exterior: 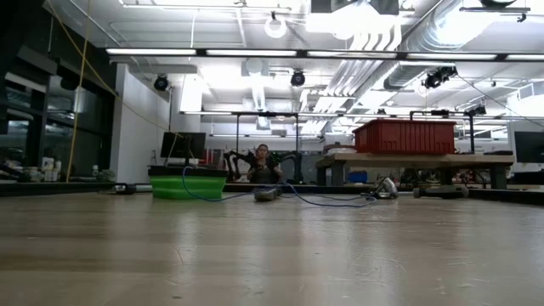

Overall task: Coil cords
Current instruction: Coil the blue wire onto the spool

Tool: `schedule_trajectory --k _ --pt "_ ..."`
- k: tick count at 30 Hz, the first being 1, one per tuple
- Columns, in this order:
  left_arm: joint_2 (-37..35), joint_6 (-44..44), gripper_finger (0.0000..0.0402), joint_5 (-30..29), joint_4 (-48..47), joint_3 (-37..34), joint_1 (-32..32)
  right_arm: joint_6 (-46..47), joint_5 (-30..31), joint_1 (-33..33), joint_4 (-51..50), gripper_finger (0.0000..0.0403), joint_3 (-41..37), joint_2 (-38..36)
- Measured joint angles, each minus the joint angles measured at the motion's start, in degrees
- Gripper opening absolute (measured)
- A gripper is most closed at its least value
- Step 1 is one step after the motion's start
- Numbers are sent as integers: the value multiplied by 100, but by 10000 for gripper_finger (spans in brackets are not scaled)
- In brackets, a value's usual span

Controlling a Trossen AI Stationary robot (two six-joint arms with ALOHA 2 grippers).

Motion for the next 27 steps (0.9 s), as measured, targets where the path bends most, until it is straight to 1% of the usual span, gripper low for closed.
schedule_trajectory --k 4,7,9,12,15,17,20,24,27 --pt "-24 315 0 -177 9 0 9 51 102 47 4 0 0 9" --pt "-24 582 0 -548 103 0 9 91 112 103 -1 0 0 9" --pt "-23 658 0 -670 298 0 70 145 126 155 -43 0 0 9" --pt "-36 670 0 -683 432 0 225 143 159 257 -54 0 0 -2" --pt "-129 704 0 -574 244 -4 405 107 219 385 -66 0 9 -52" --pt "-310 878 0 -391 -252 -4 556 105 228 447 -132 0 9 -83" --pt "-674 1459 0 -103 -1465 -4 762 101 315 520 -269 0 9 -119" --pt "-1122 2440 0 -59 -3039 -4 915 96 607 569 -383 0 9 -155" --pt "-1430 2924 0 -100 -3752 -4 951 124 945 569 -405 0 7 -157"
